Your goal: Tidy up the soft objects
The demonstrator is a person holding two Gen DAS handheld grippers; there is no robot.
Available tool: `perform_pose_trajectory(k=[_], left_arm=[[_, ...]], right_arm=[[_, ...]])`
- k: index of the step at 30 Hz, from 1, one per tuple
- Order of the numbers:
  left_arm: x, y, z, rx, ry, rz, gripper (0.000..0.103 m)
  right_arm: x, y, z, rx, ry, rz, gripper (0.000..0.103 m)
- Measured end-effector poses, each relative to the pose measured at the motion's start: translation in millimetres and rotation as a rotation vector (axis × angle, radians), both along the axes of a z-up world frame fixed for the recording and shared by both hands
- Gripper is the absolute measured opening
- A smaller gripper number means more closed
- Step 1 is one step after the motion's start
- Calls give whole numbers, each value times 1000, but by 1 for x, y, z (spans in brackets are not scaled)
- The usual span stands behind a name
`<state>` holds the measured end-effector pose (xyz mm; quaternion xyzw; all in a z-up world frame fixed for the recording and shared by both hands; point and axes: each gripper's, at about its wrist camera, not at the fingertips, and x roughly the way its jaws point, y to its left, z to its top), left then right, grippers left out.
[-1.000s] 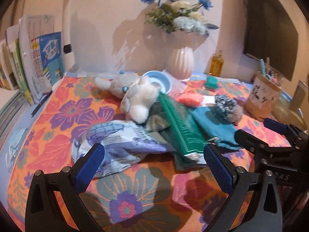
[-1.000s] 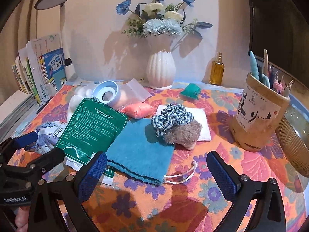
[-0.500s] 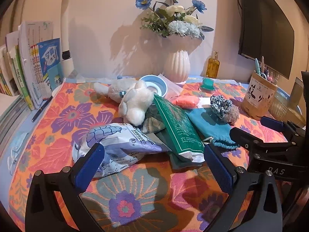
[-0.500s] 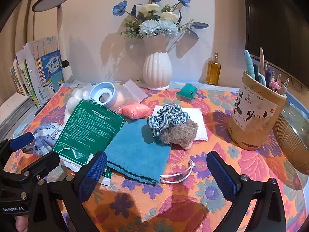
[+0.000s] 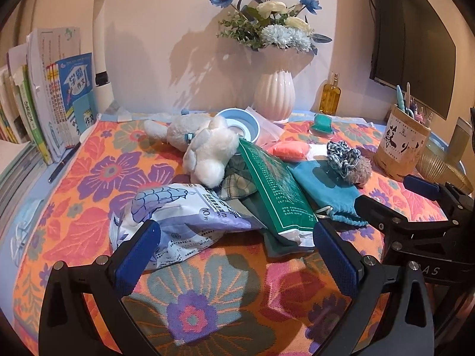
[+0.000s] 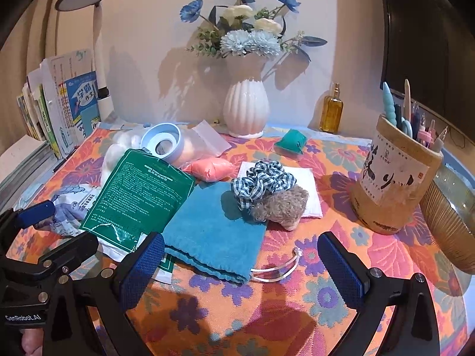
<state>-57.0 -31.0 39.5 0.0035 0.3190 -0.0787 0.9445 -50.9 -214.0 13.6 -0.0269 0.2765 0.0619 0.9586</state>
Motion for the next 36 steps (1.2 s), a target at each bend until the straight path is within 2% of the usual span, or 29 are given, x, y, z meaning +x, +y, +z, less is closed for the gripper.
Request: perform_pose_trajectory(k=[36], left_arm=[[-1,-2,-1,-2,8,-7,102]], right_arm=[[0,2,-2,-2,4,8,103]])
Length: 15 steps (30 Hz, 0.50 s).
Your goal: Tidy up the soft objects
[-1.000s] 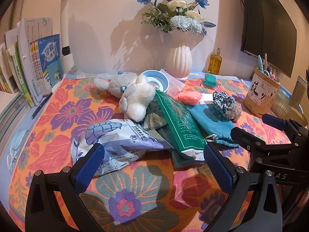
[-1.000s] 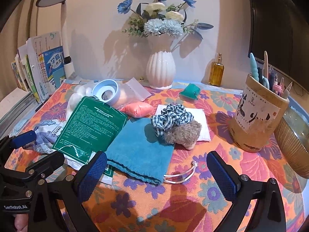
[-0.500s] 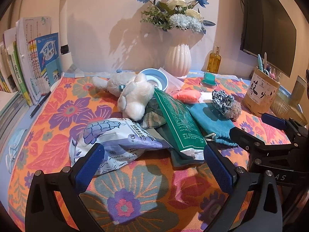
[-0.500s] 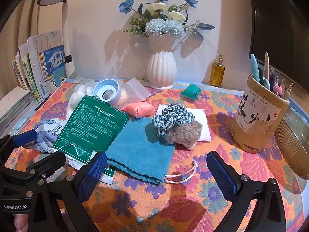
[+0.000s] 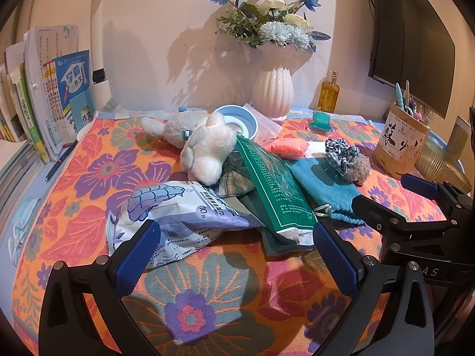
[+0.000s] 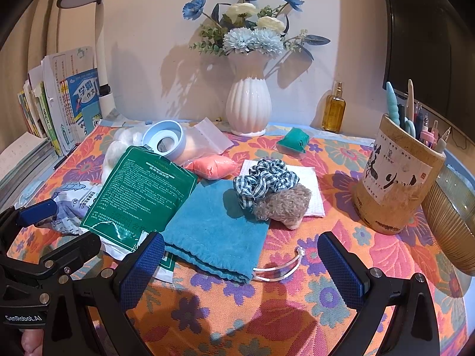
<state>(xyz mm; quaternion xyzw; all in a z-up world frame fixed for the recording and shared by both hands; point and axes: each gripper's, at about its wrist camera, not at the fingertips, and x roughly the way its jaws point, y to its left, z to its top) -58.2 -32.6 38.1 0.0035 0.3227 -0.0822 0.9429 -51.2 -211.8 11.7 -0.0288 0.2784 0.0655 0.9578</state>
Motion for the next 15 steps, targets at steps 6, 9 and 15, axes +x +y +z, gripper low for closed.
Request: perform_pose_trajectory(k=[6,9,15], left_arm=[[0,0,1,-2,-5,4,102],[-1,1,2,-3,-14,8,102],[-13,32,24,-222,54,-64,102]], right_arm=[[1,-7,0,40,4,-8,103],[2,-19,0,105,11,-27,103],[7,-35,0,174,69,-49,103]])
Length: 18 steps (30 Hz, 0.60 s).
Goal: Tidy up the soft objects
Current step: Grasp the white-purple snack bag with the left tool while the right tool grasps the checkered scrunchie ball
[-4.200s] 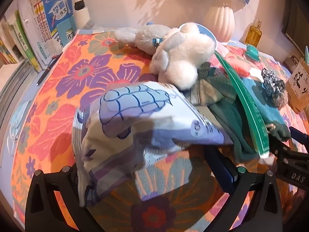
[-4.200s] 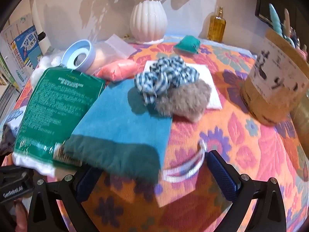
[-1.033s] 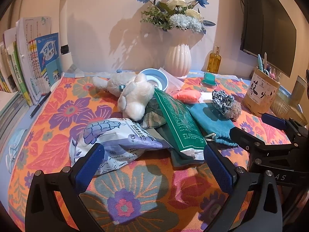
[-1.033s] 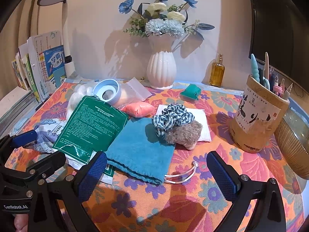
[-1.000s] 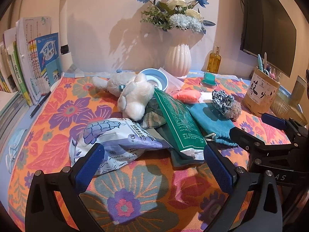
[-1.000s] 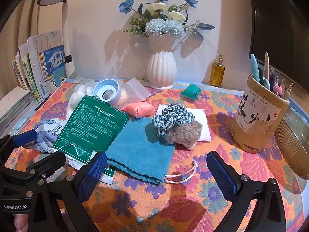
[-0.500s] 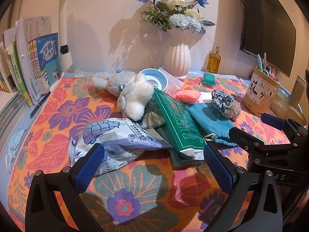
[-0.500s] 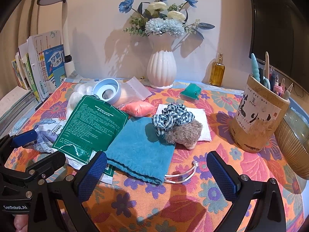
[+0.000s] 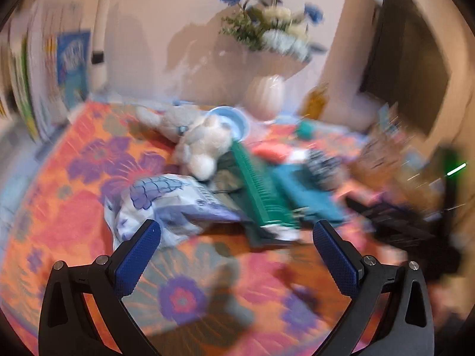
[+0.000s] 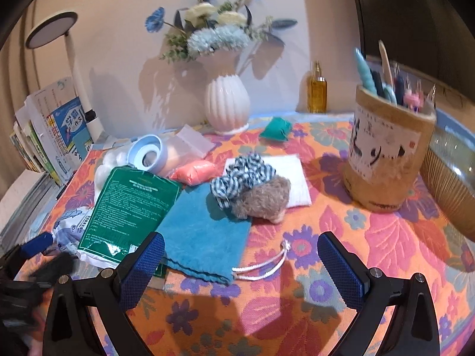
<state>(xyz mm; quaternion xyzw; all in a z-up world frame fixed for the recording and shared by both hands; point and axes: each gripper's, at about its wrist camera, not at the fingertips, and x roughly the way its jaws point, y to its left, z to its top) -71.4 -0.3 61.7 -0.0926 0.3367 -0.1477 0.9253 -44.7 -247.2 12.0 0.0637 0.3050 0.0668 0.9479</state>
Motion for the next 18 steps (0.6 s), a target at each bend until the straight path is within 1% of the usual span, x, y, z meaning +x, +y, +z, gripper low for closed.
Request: perform_pose_trajectory(k=[1,2,3,5,7,9,10,12,13,16,18], left_arm=[[-5,9,7,-23,-17,-6,102],[-8,18,14,-9,-31,1,102],[-8,27,20,29,-29,11,102],[-5,37,22,78,-20,12,102],[4,41,17,136,27,-15,102],[14,37,7,211,80,-44,102],[21,32,1,268,86,-51,102],[28,30,-7,315,76,-45,102],[37,28,-15,322,96,-48,102],[58,26,-30,311,170,-56,102],[65,22,-35,316,170,-42,102]], right_arm=[[3,-2,-1,9,33,13,103],[6,-6,-3,14,74,21,103],[7,-8,-2,14,84,17,103],[11,-16,4,21,90,-4,103],[20,-22,14,44,104,-7,103],[36,-25,19,58,142,13,103],[43,-23,19,51,159,23,103],[58,-18,15,15,201,41,103],[64,-15,12,2,211,57,103],[71,-9,9,-11,177,71,103],[78,-2,4,-27,178,73,103]])
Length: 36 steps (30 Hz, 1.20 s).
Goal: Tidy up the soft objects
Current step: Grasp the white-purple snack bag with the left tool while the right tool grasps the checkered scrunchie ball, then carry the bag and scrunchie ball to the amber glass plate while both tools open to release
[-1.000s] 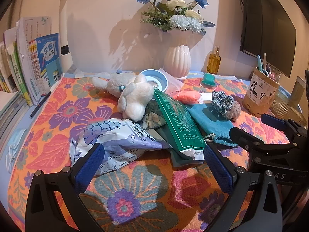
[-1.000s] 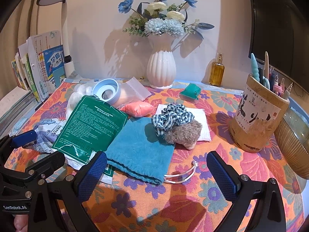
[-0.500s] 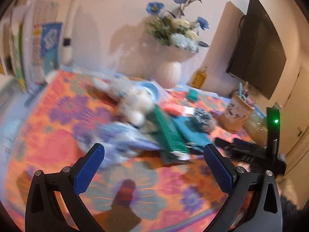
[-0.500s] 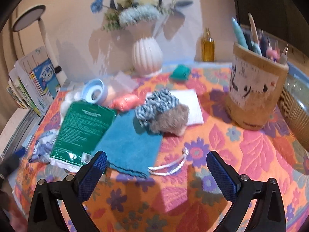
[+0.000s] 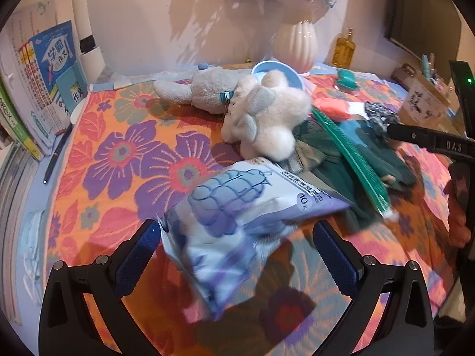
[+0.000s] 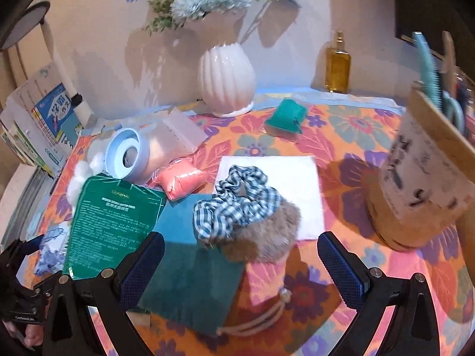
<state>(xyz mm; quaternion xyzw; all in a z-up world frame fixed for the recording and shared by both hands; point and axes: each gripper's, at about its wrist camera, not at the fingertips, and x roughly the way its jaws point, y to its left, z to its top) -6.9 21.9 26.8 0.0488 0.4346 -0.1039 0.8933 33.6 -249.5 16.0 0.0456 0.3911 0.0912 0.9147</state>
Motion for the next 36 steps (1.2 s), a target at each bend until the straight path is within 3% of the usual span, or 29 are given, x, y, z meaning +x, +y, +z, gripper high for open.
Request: perform_pose_trajectory(k=[3,7,10,14,19,28,36], left_arm=[[-2,-8,-1,15,-46,-14,96],[-11,-11,-2,31,-82,-26,82],[-12,-9,3,14,-111,-30,70],[-14,1,10,-42,-137,-2,64],[-27,19,23,-195,-146,27,63],[-53,5,79,-294,-269,-10,62],[-67,-59,134,-299,-378,-127,62]], right_arm=[[9,6,-8,-21,-3,-4,98],[15,7,-18,-39,13,-22,67],[10,1,-13,-21,-29,-45,52],[3,-6,-7,22,-70,-51,49],[-10,-14,2,76,-128,-57,49],[-62,-39,40,133,-239,-109,49],[-115,-95,98,171,-380,-211,49]])
